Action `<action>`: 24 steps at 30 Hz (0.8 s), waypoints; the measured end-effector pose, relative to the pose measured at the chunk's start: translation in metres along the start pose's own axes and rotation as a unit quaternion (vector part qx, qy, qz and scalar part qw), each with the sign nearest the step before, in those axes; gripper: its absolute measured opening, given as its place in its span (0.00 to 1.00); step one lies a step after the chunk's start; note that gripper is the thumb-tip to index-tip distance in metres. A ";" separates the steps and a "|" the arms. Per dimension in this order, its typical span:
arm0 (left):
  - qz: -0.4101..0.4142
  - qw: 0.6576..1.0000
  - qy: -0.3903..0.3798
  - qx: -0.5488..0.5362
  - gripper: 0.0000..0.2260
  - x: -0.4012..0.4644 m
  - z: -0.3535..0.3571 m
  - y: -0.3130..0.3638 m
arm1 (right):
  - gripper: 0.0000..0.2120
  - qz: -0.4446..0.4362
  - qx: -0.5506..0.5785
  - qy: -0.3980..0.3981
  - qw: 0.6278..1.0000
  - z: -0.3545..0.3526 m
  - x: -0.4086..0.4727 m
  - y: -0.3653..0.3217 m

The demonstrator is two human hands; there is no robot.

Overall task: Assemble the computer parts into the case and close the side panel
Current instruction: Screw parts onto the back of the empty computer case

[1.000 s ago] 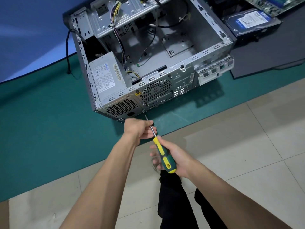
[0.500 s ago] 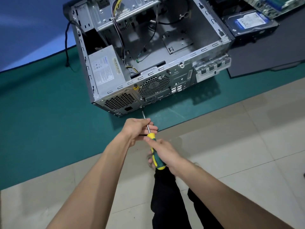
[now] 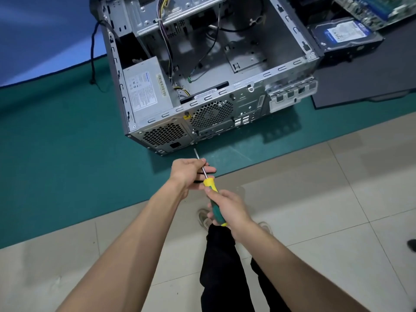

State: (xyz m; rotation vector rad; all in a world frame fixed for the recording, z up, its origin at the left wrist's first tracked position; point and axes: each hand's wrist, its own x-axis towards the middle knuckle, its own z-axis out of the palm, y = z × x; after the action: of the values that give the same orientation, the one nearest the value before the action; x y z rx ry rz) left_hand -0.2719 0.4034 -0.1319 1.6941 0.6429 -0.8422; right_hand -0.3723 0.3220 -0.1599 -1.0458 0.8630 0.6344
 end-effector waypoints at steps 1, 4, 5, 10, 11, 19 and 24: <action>-0.002 1.000 -0.001 0.005 0.08 0.000 0.001 0.000 | 0.13 -0.011 0.001 0.024 1.000 0.000 0.000 0.003; -0.008 1.000 -0.009 0.005 0.10 0.000 0.005 0.000 | 0.14 0.081 0.169 -0.082 0.979 -0.005 -0.003 0.001; -0.010 1.000 -0.014 0.000 0.10 0.000 0.006 0.001 | 0.16 0.111 0.225 -0.120 0.960 -0.007 -0.004 0.000; -0.013 1.000 -0.001 -0.014 0.09 0.005 0.009 0.002 | 0.16 0.068 0.078 -0.089 0.991 -0.007 -0.003 0.002; -0.011 1.000 0.000 -0.019 0.09 0.005 0.009 0.000 | 0.15 0.039 0.022 -0.044 0.998 -0.005 -0.004 0.004; 0.018 0.999 -0.021 -0.042 0.11 0.008 0.007 -0.008 | 0.16 0.079 0.152 -0.084 0.982 -0.013 -0.008 0.004; 0.022 0.995 -0.053 -0.082 0.10 0.012 0.000 -0.017 | 0.12 0.002 0.079 0.014 0.997 -0.004 -0.006 0.011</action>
State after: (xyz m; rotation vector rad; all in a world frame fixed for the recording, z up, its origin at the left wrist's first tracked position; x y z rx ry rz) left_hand -0.2778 0.4079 -0.1517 1.4998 0.5844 -0.8193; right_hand -0.3854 0.3221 -0.1608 -0.9115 0.9257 0.5459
